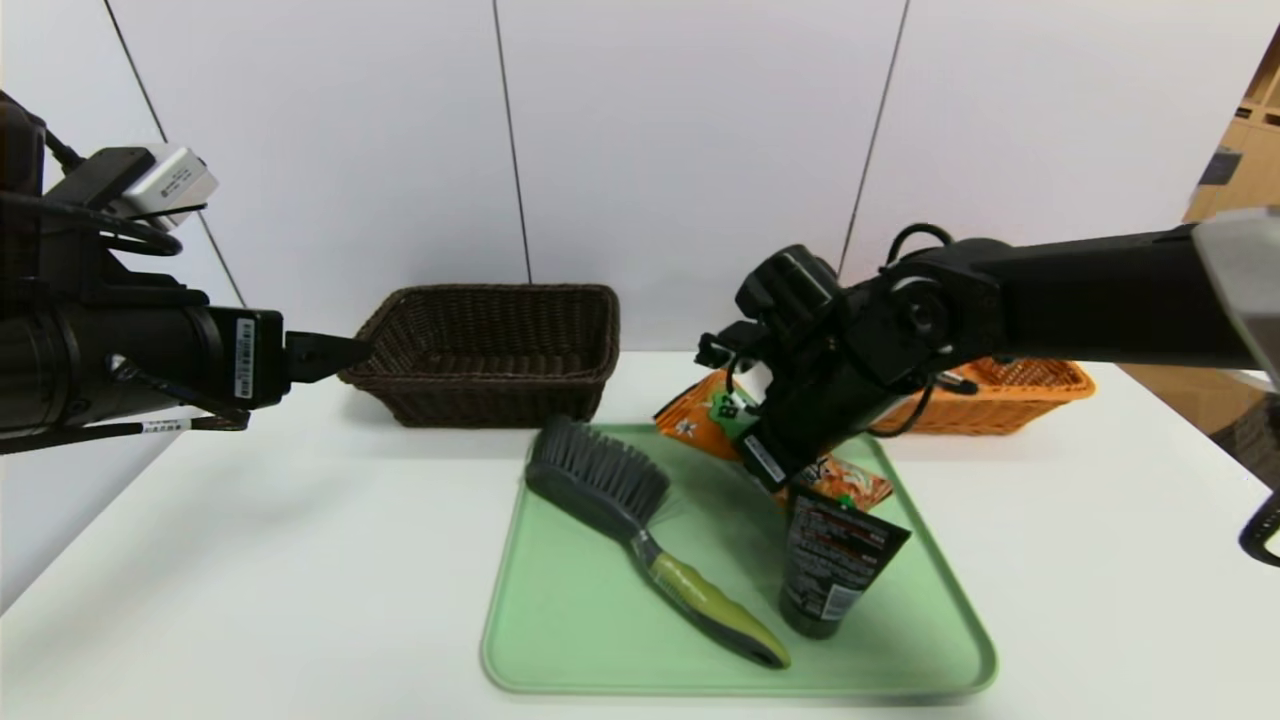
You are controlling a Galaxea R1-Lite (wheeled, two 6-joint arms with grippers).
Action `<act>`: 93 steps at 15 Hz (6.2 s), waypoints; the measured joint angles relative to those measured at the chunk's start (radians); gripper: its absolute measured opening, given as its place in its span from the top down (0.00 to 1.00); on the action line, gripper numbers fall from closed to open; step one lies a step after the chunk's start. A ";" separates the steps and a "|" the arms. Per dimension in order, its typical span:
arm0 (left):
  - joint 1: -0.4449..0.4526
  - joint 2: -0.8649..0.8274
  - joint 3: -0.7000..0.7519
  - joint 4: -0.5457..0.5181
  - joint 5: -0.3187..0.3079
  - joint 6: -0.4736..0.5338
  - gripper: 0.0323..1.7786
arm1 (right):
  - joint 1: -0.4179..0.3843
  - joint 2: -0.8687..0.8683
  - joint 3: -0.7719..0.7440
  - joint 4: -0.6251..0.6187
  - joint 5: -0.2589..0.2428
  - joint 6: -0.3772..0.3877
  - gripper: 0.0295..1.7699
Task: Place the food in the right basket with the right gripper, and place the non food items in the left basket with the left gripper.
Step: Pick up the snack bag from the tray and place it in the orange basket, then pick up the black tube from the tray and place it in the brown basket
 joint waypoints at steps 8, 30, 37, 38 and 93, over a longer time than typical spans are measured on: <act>-0.015 -0.004 0.010 0.000 0.001 -0.006 0.05 | 0.021 -0.117 0.063 -0.077 0.002 0.050 0.79; -0.084 0.002 0.027 -0.001 0.006 -0.006 0.05 | -0.393 -0.256 -0.012 -0.423 -0.108 0.020 0.79; -0.083 0.003 0.032 0.000 0.006 -0.006 0.05 | -0.467 -0.089 -0.091 -0.463 -0.073 0.031 0.79; -0.083 0.003 0.033 0.001 0.006 -0.006 0.05 | -0.468 -0.068 -0.099 -0.473 -0.074 0.031 0.79; -0.501 0.681 0.140 -0.996 -0.619 -0.007 0.05 | -0.483 -1.193 0.697 -0.464 0.063 0.154 0.04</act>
